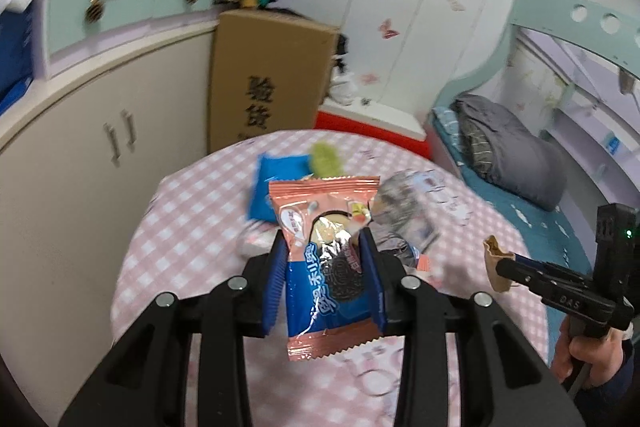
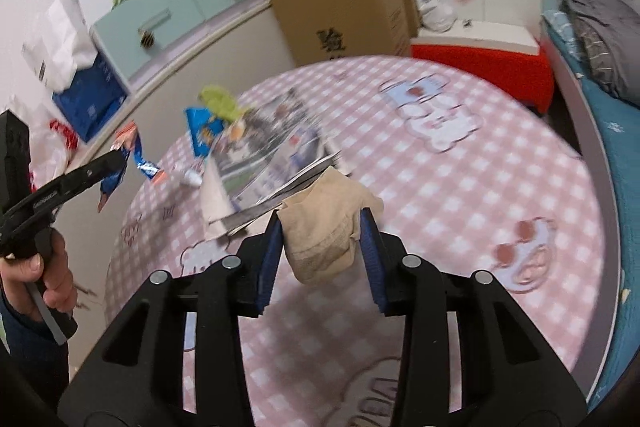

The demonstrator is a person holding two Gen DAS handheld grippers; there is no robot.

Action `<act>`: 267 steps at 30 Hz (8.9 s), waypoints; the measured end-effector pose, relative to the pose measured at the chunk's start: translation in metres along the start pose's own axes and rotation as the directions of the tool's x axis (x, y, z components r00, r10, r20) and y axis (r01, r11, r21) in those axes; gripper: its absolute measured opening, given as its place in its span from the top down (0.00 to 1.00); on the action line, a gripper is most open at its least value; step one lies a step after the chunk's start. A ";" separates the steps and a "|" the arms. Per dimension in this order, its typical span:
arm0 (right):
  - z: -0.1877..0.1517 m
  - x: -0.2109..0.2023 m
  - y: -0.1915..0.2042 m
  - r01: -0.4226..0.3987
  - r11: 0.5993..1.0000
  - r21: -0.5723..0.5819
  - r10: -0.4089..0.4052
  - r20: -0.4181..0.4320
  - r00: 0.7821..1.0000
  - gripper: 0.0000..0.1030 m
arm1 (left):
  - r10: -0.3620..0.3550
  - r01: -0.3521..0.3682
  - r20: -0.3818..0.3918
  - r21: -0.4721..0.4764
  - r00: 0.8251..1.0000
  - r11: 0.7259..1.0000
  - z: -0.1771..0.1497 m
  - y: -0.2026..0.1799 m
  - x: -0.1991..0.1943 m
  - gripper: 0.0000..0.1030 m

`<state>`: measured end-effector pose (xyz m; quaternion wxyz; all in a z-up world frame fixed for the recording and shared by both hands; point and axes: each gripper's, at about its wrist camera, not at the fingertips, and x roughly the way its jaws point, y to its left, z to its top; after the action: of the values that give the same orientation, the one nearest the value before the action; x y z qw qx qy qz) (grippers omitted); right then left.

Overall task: Collect trash
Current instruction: 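Carry the wrapper and beige cloth to the bin and release the wrapper, then move both tools back toward the table, then grasp the white bottle with the left tool while the right tool grasps the newspaper, then carry the white bottle and newspaper to the bin and open both tools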

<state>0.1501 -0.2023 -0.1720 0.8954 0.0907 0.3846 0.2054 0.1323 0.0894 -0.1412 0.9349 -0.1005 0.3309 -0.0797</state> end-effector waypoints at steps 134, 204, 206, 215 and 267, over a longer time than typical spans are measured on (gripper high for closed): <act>0.017 0.041 0.075 0.142 0.989 -0.045 -0.143 -0.026 0.989 0.06 | 0.188 -0.187 -0.015 0.048 0.982 0.981 -0.015 0.010 0.030 0.12; 0.018 -0.085 -0.067 -0.062 0.980 0.187 0.016 0.238 0.971 0.83 | -0.145 0.174 -0.140 0.229 0.980 0.958 -0.009 -0.113 0.059 0.62; 0.015 -0.097 -0.077 -0.048 0.979 0.200 -0.005 0.254 0.967 0.83 | -0.169 0.200 -0.143 0.249 0.975 0.948 -0.008 -0.131 0.062 0.62; -0.009 -0.158 -0.140 0.019 0.955 0.296 -0.118 0.321 0.940 0.83 | -0.273 0.318 -0.180 0.312 0.945 0.895 -0.012 -0.210 0.070 0.62; -0.230 -0.023 -0.446 0.139 0.474 0.870 -0.115 -0.095 0.989 0.07 | 0.215 0.434 -0.693 0.631 0.688 0.643 -0.197 -0.508 0.344 0.15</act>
<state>0.1017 -0.6126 -0.4583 0.7332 0.5014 0.4516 -0.0840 0.2295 -0.5024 -0.3756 0.6731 0.3165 0.5949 -0.3049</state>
